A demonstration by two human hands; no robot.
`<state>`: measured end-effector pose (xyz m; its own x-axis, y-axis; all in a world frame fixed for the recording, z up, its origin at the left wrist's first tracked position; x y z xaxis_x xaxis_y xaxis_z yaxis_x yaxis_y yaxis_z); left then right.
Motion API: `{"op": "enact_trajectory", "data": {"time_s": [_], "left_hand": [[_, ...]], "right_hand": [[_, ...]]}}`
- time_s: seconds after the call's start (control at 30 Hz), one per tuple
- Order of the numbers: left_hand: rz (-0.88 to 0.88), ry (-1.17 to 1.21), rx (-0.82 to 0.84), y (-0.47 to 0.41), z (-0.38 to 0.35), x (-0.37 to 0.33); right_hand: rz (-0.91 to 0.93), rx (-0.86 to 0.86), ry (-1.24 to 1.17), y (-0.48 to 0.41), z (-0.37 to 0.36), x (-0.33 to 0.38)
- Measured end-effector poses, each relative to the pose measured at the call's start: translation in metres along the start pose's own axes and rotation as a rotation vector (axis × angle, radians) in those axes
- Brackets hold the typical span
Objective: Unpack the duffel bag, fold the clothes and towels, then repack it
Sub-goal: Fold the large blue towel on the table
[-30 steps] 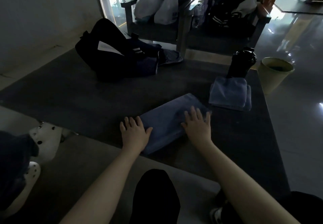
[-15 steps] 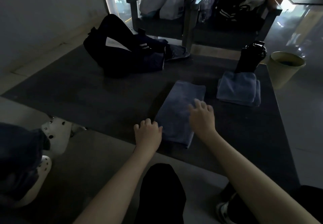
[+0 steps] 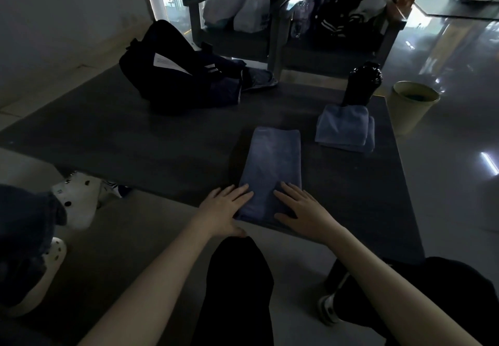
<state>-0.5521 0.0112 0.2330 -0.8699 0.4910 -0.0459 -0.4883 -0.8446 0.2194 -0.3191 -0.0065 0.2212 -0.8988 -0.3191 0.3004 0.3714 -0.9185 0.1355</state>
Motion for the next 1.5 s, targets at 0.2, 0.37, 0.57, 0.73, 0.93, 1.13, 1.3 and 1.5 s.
{"op": "enact_trajectory", "data": {"time_s": [0.2,0.37,0.57,0.73,0.93,1.13,1.3,1.5], "left_hand": [[-0.08,0.087,-0.304,0.004,-0.005,-0.003],[-0.003,0.26,-0.178,0.001,0.017,0.0],[0.157,0.773,-0.154,-0.001,0.041,-0.002],[0.232,1.114,-0.227,-0.016,0.044,-0.002],[0.153,1.177,-0.008,-0.033,0.037,-0.002],[0.209,1.022,-0.168,-0.055,0.035,0.004],[0.218,1.068,-0.227,-0.073,0.041,0.006],[0.221,1.168,-0.314,-0.088,0.058,-0.001]], "right_hand": [[0.068,0.026,0.08,0.016,-0.004,-0.003],[0.106,-0.116,-0.037,0.026,-0.004,-0.004],[0.038,-0.253,-0.239,0.033,0.007,0.0],[-0.236,-0.405,-0.481,0.015,0.023,-0.003],[-0.386,-0.432,-0.571,-0.017,0.038,-0.003],[-0.369,-0.496,-0.781,-0.039,0.05,-0.006],[-0.28,-0.253,-0.802,-0.043,0.046,-0.025],[-0.38,-0.513,-0.672,-0.066,0.05,-0.031]]}}
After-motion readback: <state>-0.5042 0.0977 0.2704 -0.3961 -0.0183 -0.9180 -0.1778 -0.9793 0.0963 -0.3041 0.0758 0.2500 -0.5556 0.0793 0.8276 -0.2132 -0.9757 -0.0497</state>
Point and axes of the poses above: each hand's wrist, its own y-axis away from the middle knuckle, its own z-axis out of the back of the hand, x = y × z, the point moved 1 cm from there along -y, towards the middle knuckle, and after that the axes turned 1 degree about -x, right-handed, at the moved point
